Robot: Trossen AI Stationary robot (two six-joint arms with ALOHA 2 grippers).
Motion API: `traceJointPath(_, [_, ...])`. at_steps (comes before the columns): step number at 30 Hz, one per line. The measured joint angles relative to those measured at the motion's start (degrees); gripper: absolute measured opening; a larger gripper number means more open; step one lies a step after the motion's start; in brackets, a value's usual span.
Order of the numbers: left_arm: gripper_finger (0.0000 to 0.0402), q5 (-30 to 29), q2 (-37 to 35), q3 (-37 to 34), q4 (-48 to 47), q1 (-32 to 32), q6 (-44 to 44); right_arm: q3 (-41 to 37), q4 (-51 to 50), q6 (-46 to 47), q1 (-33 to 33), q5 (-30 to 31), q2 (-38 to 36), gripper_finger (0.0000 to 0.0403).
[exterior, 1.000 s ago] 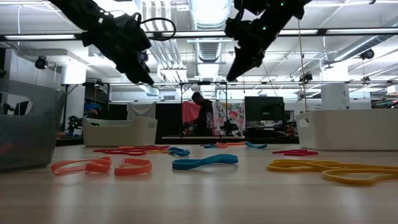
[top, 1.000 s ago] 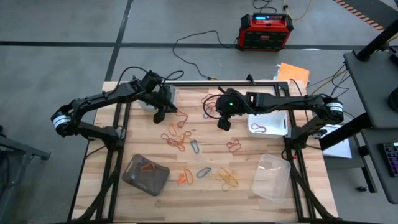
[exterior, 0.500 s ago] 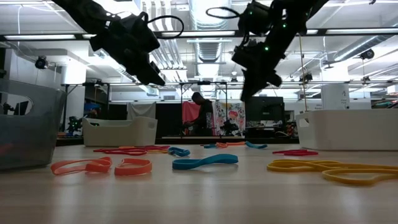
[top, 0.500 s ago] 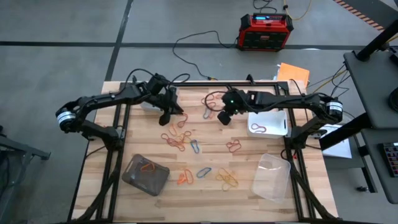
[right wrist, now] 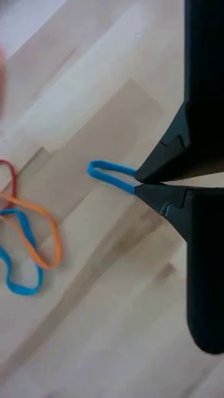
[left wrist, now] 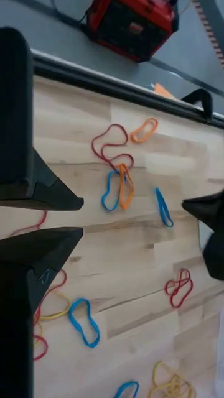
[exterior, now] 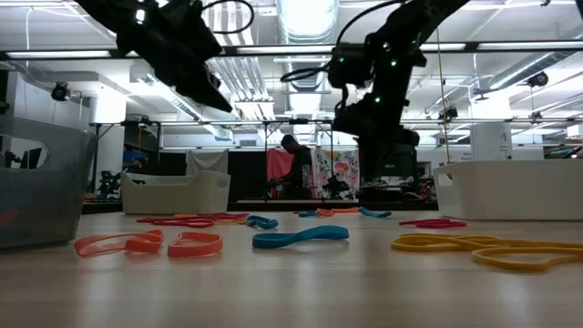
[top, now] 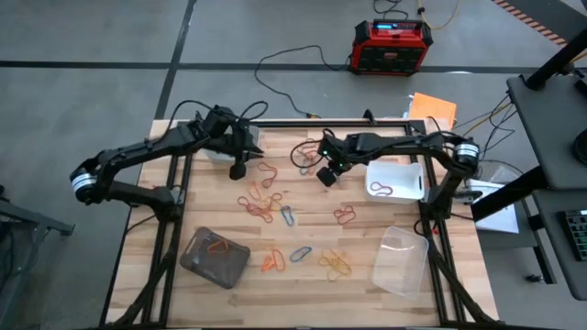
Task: Sort rubber bands into baskets
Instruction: Put the blue rubber band into the transparent bin
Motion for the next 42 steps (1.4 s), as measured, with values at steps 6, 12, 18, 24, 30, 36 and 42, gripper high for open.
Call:
traceJointPath(6, [0.0039, -0.18, -2.57, 0.00, -1.00, 0.04, 1.41, 2.30, 0.11, 0.29, -1.50, 0.16, 2.99, 0.0027])
traceJointPath(12, [0.0039, -0.17, -4.08, -0.11, -1.88, 0.05, 2.28, 1.69, 0.39, 0.82, -2.77, -2.70, 3.67, 0.0095])
traceJointPath(18, [0.0039, -0.17, -3.92, -0.11, -1.29, 0.05, 3.98, 1.56, 0.63, 1.63, -2.79, -2.65, 7.06, 0.0164])
traceJointPath(24, [0.0039, -0.15, -2.99, -0.11, -0.91, 0.03, 4.74, 1.66, 1.23, 1.23, -3.16, -2.69, 11.27, 0.0191])
traceJointPath(30, [0.0039, -0.10, -2.25, -0.11, -0.64, 0.05, 4.86, 1.65, 1.59, 0.47, -3.14, -2.80, 11.66, 0.0149])
traceJointPath(36, [0.0039, -0.06, -1.70, -0.11, -0.22, 0.04, 4.86, 1.60, 2.00, -2.20, -3.15, -2.80, 11.90, 0.0047])
traceJointPath(42, [0.0039, -0.02, -1.69, -0.11, 0.73, 0.05, 4.75, 1.51, 2.19, -3.06, -2.67, -0.78, 10.12, 0.0011])
